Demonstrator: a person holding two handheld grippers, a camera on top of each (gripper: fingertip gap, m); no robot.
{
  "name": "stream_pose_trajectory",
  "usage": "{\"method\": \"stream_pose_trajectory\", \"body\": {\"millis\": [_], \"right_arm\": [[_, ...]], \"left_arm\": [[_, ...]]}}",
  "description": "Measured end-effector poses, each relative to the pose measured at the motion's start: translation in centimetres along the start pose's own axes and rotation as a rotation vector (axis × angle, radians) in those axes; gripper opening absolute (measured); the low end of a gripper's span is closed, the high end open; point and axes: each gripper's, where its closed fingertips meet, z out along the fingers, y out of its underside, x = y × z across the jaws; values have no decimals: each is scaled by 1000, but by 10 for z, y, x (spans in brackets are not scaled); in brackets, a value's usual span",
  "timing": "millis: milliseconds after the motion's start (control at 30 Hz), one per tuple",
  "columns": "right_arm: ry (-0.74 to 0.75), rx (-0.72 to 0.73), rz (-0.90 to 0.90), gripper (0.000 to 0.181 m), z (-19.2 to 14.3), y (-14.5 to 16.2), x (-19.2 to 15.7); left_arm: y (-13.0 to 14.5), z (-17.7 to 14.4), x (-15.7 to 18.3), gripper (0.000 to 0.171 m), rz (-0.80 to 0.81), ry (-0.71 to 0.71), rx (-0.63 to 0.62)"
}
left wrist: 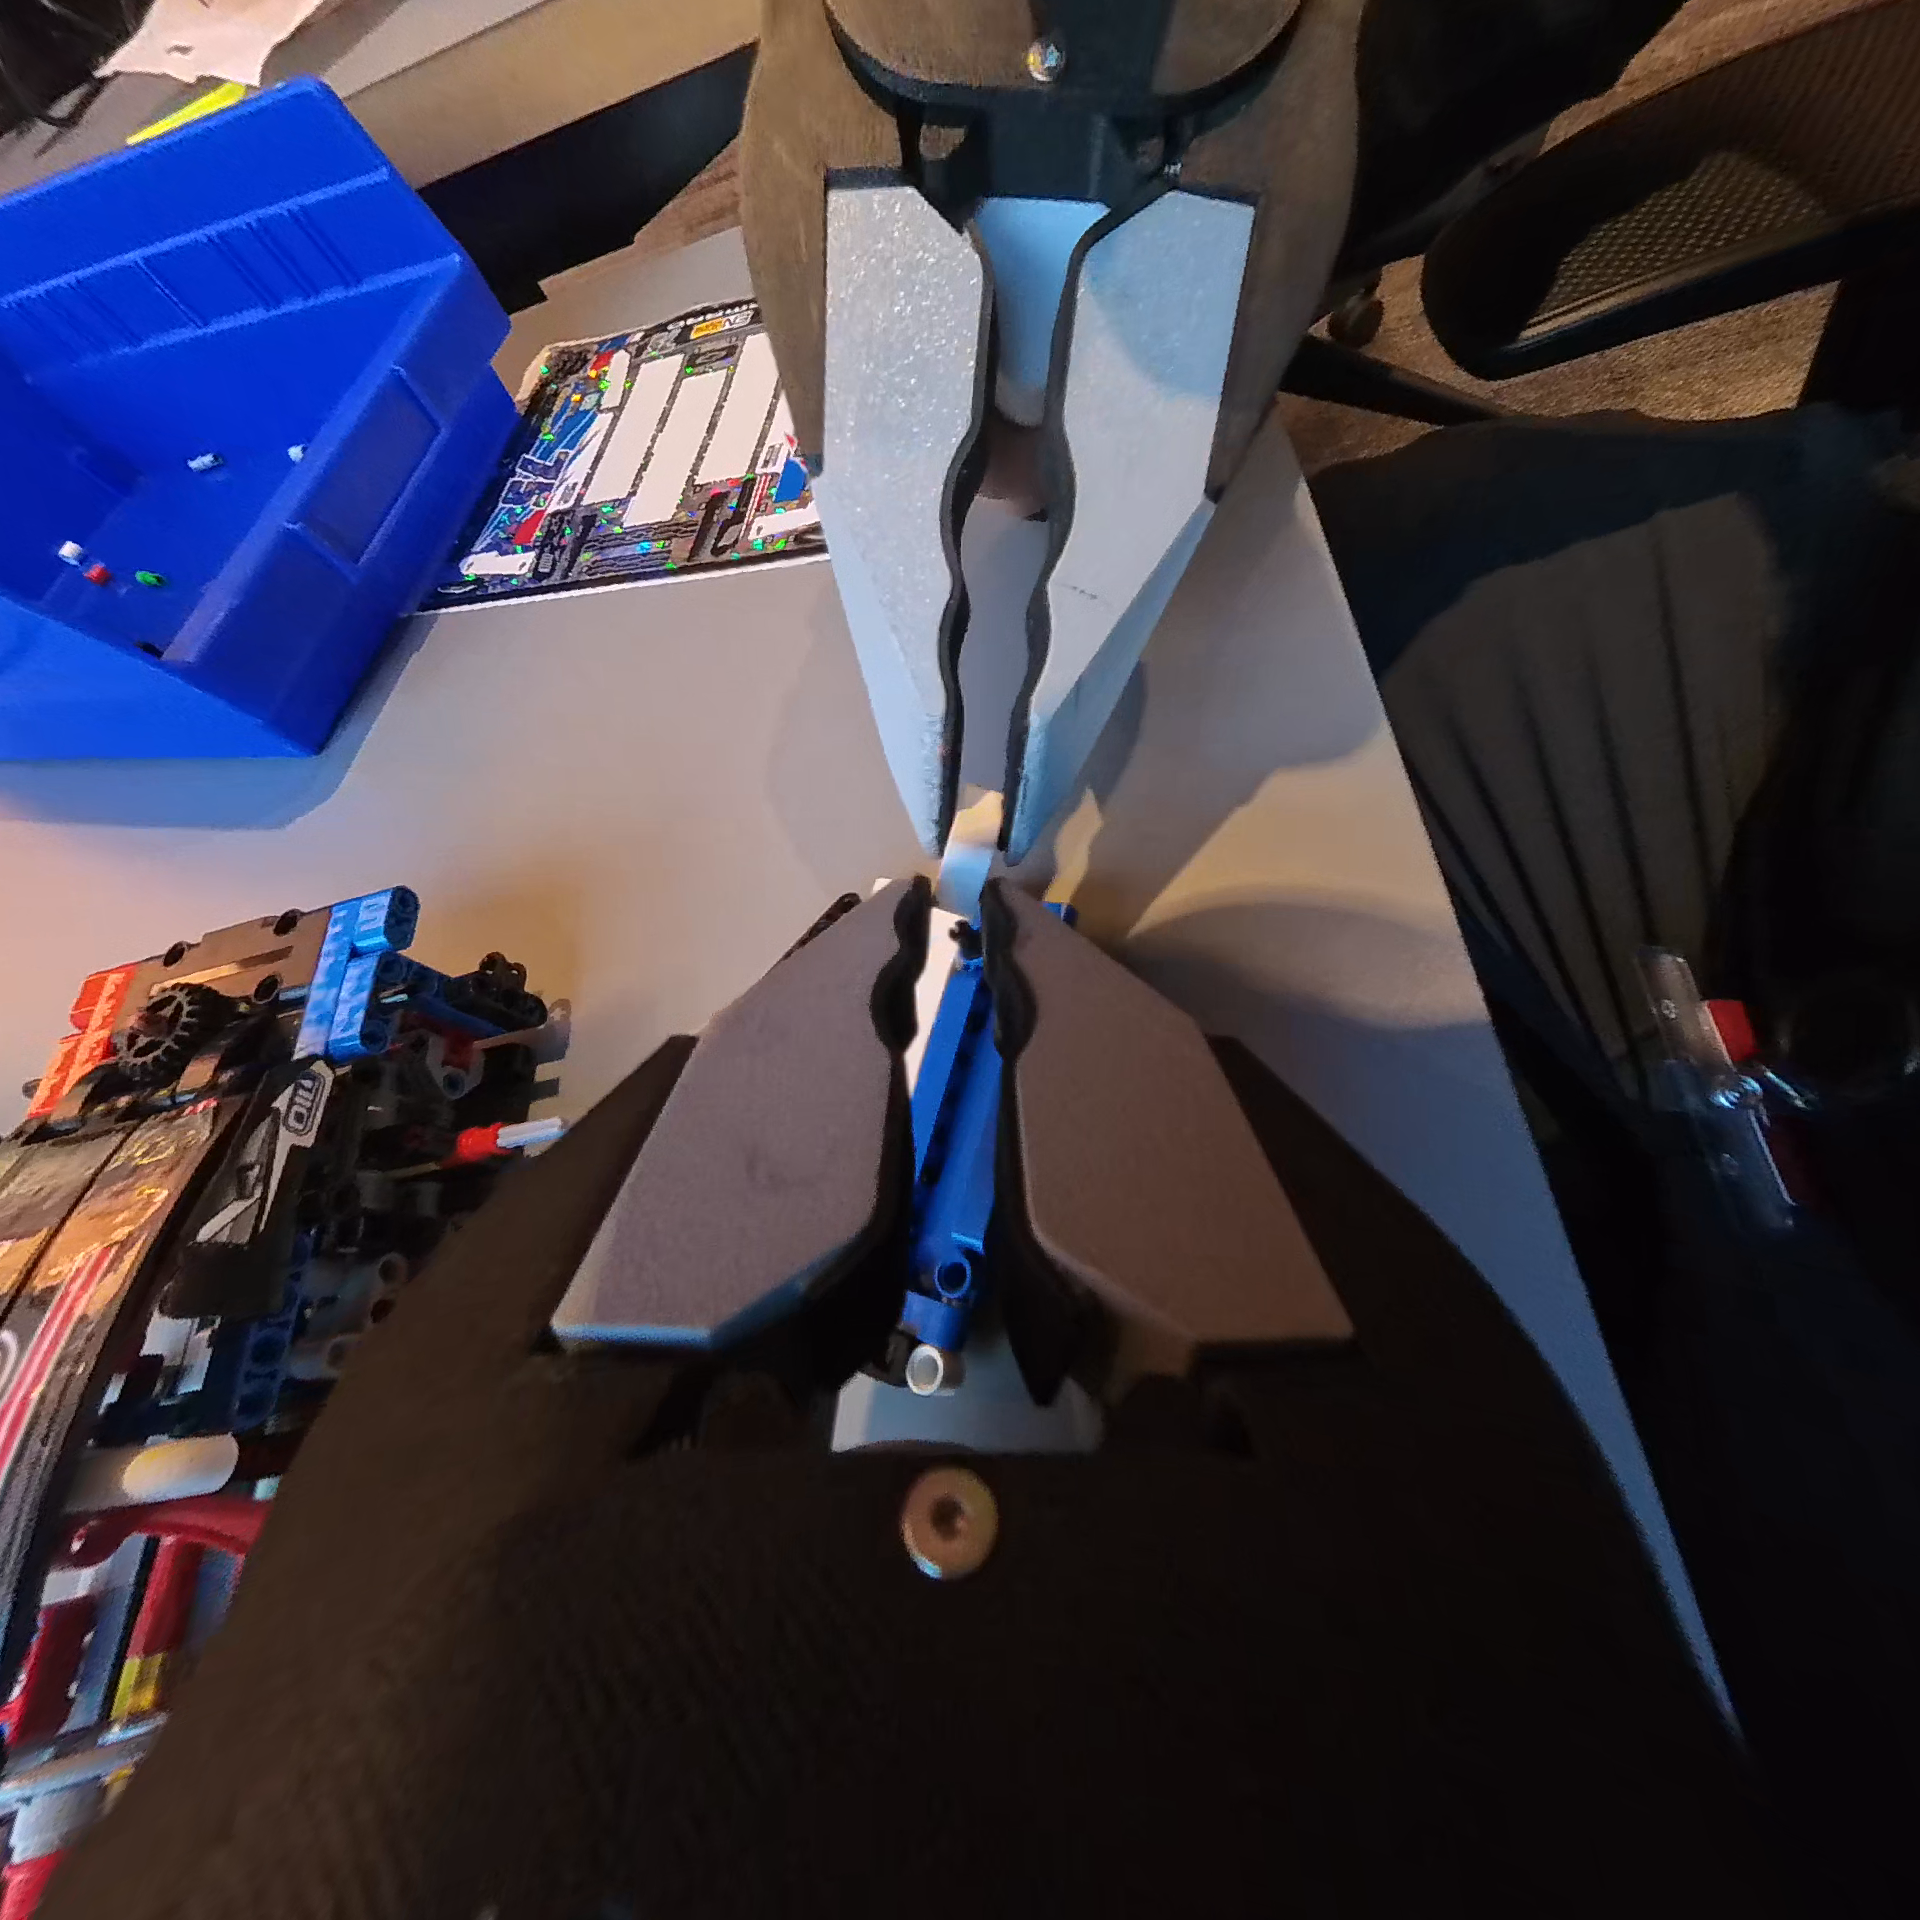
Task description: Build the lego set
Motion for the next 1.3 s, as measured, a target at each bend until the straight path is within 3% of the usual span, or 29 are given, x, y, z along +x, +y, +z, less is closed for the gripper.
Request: {"method": "stream_pose_trajectory", "body": {"millis": [267,900,1167,1300], "right_arm": [[78,-74,-122,5,1,6,4],[76,-111,-168,6,-2,5,2],[47,-89,-108,5,-1,5,3],[-10,25,48,9,-7,-6,8]], "left_arm": [[4,2,-1,6,-23,10,-23],[5,3,0,6,-13,9,-32],[5,3,0,6,-27,14,-33],[1,3,-4,6,-122,30,-7]]}}
